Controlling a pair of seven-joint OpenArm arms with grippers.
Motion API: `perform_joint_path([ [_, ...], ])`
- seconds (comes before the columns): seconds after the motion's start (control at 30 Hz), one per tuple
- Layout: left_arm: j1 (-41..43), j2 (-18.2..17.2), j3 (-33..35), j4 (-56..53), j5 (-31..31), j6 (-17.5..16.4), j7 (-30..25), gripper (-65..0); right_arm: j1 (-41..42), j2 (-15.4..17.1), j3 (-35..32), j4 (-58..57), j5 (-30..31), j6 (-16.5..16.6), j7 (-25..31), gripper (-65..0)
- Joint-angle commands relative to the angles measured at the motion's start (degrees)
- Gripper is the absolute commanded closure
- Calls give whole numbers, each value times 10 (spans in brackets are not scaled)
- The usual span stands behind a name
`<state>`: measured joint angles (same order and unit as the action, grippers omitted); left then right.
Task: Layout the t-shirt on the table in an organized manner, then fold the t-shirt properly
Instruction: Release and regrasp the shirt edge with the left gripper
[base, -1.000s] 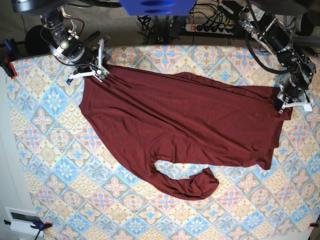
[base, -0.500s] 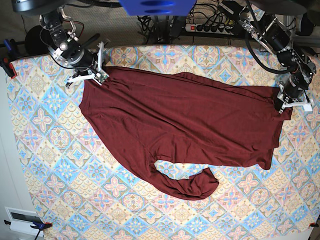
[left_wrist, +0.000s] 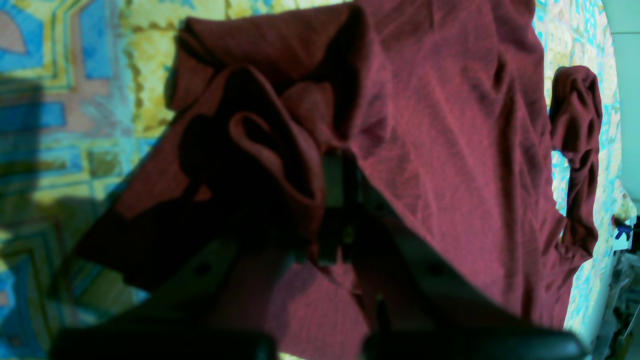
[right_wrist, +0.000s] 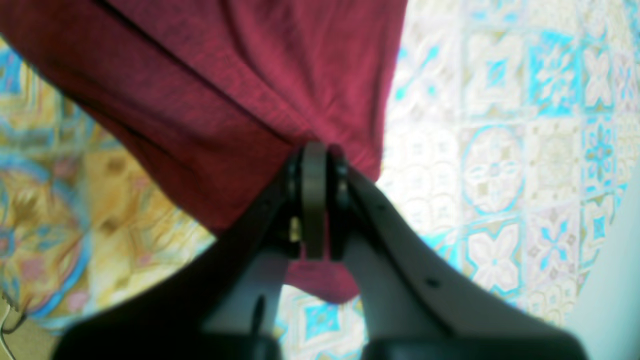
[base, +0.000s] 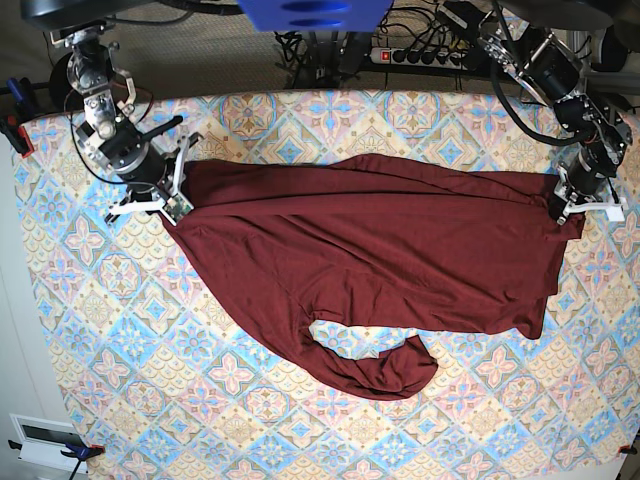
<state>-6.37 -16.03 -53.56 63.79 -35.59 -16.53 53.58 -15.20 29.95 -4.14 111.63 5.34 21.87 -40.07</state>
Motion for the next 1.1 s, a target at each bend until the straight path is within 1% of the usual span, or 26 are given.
perform_joint_path([
  [0.0,-5,-8,0,6,7,1,4,0,9,2,3,-1,-1,-5,6,0],
  [0.13,-8,-9,0,6,7,1,4,0,30,-10,3,-35,-1,-5,6,0],
  [0.33,-8,-9,0,7,6,1,4,0,30,-35,3,-79,-2,-5,6,0],
  [0.37,-8,-9,0,9,4,1,5,0,30,-38,3,-85,-2,-5,6,0],
  [0.43,-8,-12,0,10,-22,1,10,-4,30,-42,3,-87,-3,-5,3,-9],
  [0.5,-8,-34,0,10,-57,2,34,-39,29,-42,3,-86,-4,-6,1,-52],
  [0.6,-6,-46,0,25,-84,3,48,-117,28,-42,7,-84,-5,-7,1,-125],
  [0.67,-4,-52,6,54,-97,2,51,-173,28,-42,8,-71,-5,-7,1,-158],
  [0.73,9,-63,24,77,-119,1,67,-233,30,-42,9,-50,-5,-7,1,-173],
  [0.83,33,-75,31,112,-171,1,86,-304,28,-42,10,-10,-5,-7,2,-170],
  [0.9,48,-80,31,129,-180,1,89,-316,26,-42,10,10,-5,-7,1,-169],
  [1.07,96,-88,29,138,-183,1,85,-313,-27,-42,10,25,-5,-7,5,-169],
])
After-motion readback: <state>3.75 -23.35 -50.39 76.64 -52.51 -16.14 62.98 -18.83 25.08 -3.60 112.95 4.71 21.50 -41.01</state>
